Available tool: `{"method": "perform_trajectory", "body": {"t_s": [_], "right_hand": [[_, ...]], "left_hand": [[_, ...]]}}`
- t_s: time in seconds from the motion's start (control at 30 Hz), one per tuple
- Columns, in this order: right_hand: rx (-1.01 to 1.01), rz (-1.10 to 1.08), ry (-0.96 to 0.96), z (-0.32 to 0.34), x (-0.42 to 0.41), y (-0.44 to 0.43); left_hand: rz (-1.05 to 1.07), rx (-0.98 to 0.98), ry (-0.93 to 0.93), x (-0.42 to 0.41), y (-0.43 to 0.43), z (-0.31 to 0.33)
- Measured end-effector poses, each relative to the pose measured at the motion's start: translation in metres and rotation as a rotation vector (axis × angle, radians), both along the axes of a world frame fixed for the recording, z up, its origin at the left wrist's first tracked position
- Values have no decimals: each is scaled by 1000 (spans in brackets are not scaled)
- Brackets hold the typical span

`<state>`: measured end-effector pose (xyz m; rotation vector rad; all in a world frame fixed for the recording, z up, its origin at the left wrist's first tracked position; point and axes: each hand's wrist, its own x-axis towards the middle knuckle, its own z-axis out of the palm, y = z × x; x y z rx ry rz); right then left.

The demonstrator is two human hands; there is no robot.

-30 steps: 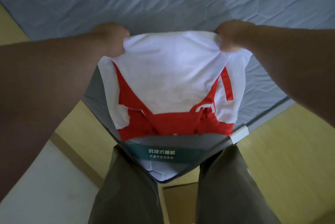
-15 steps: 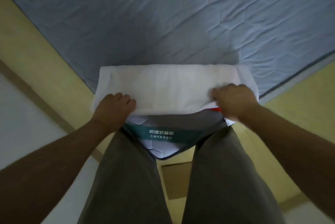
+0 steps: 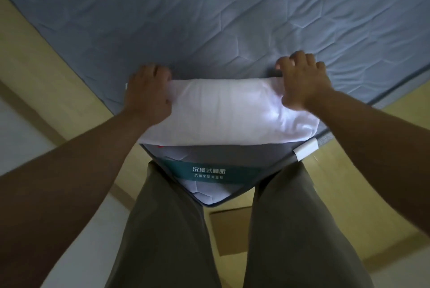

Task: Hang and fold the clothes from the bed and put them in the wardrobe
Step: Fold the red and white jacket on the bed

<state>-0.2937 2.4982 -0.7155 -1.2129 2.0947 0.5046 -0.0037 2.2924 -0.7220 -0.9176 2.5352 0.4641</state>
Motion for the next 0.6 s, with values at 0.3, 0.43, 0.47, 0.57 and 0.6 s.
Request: {"method": "perform_trajectory", "body": {"t_s": [0.3,0.43,0.47,0.57,0.6], "right_hand": [[458,15,-340,-22,-15,-26],[468,25,-328,-27,-13,-19],[463,35,-330,-25,-15,-18],[391,82,-288,-5,-29,-22],[329,95,-244,5,-36,-25]], "left_hand": [[-285,330,-555,-32,-38,-24],[-235,382,-520,-23,-36,-29],[-220,407,-488,-19,-35,-26],[-121,435,-321,-8,-40,-4],[-116,387,-255,-6,-44,7]]}}
